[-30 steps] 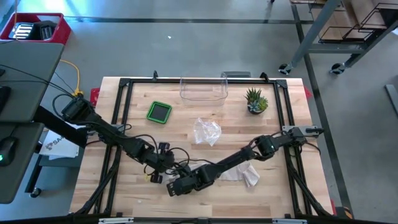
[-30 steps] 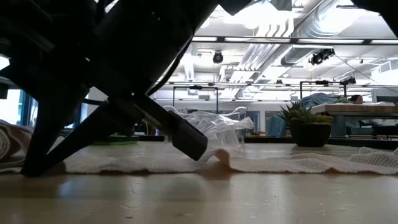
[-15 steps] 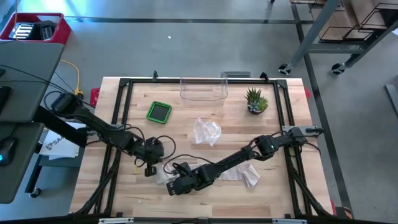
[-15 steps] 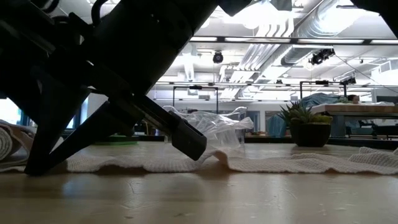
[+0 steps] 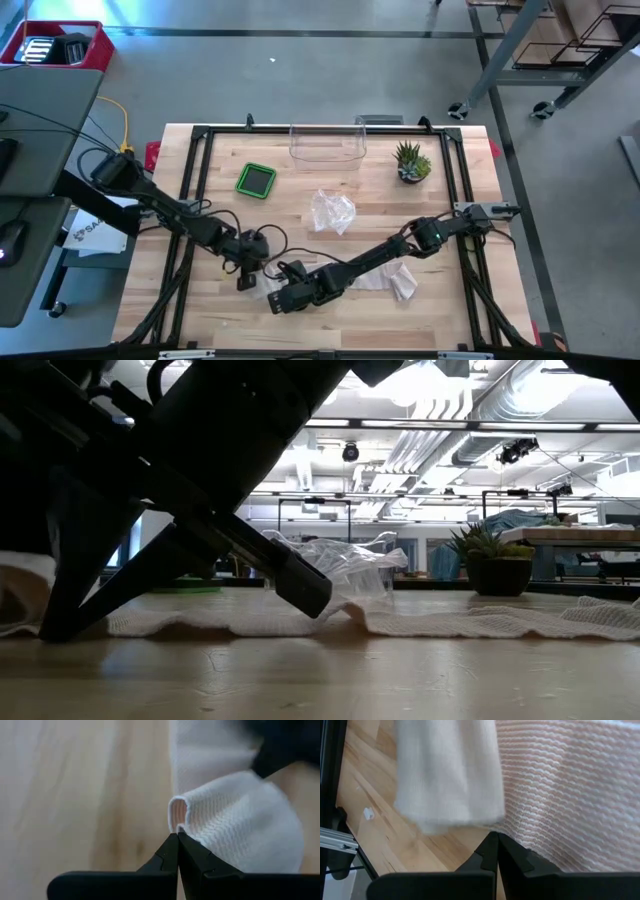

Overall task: Roll bandage
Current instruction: Roll the bandage

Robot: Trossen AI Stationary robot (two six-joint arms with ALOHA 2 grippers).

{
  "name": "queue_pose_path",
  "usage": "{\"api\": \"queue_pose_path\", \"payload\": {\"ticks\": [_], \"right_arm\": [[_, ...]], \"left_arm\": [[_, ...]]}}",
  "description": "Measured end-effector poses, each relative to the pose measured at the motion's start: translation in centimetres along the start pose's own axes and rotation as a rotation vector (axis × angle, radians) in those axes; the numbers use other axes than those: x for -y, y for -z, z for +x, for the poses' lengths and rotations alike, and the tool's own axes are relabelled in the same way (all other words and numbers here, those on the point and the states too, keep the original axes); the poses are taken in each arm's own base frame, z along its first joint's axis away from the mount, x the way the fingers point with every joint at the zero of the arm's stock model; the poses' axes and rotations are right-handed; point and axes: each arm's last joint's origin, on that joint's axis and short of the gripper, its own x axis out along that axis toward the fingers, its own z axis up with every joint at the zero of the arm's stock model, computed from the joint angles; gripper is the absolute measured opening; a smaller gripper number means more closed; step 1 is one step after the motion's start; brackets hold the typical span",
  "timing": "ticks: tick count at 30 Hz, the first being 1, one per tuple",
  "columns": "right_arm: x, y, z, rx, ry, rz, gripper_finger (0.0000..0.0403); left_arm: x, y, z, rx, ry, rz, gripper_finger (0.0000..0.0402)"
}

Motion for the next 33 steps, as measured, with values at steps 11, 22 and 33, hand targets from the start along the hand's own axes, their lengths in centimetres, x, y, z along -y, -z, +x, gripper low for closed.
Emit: {"api": "queue_pose_path", "payload": {"ticks": [11, 22, 33], "right_arm": [[0.0, -0.1, 0.0, -0.001, -0.002, 0.007, 0.0000], [-0.1, -0.1, 0.1, 0.000, -0.009, 0.008, 0.0000], [-0.3, -0.1, -0.2, -0.004, -0.024, 0.003, 0.0000]], "left_arm": [[0.8, -0.6, 0.0, 0.080, 0.064, 0.035, 0.0000], [0.5, -0.2, -0.2, 0.007, 0.071, 0.036, 0.0000], [-0.2, 0.2, -0.9, -0.046, 0.015, 0.025, 0.0029]]}}
